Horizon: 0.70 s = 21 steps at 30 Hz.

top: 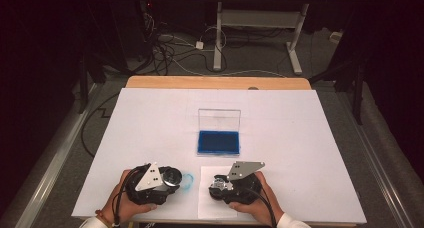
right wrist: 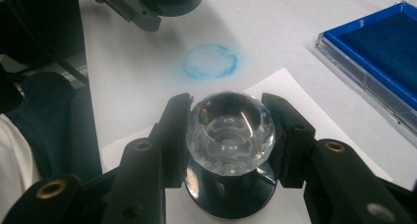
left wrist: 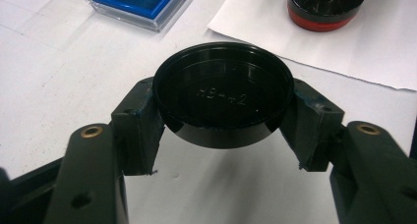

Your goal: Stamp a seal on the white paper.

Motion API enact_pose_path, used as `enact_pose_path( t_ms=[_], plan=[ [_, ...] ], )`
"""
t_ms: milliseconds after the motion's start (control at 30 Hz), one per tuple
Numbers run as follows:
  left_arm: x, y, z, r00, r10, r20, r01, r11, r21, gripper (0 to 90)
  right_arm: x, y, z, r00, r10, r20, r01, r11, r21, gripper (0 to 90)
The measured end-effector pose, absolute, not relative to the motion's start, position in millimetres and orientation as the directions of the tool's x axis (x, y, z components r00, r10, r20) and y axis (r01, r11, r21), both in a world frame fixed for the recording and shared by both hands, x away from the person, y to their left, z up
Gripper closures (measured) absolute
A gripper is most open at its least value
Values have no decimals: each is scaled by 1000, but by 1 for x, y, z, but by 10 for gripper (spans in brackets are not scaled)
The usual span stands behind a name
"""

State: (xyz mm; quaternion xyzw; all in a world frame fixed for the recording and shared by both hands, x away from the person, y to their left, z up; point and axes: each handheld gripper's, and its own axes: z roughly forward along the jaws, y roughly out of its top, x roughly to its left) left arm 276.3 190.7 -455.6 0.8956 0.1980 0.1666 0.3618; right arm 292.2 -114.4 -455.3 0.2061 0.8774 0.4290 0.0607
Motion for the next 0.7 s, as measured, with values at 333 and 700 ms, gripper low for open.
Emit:
enact_pose_path(
  t_ms=[333, 700],
  plan=[
    [279, 192, -455, 866, 475, 153, 230, -652, 722, 366, 292, -113, -452, -910, 409, 71, 311, 558, 769, 573],
    [282, 193, -455, 869, 472, 148, 228, -648, 727, 366, 290, -125, -418, -912, 409, 32, 242, 474, 847, 573]
  ],
)
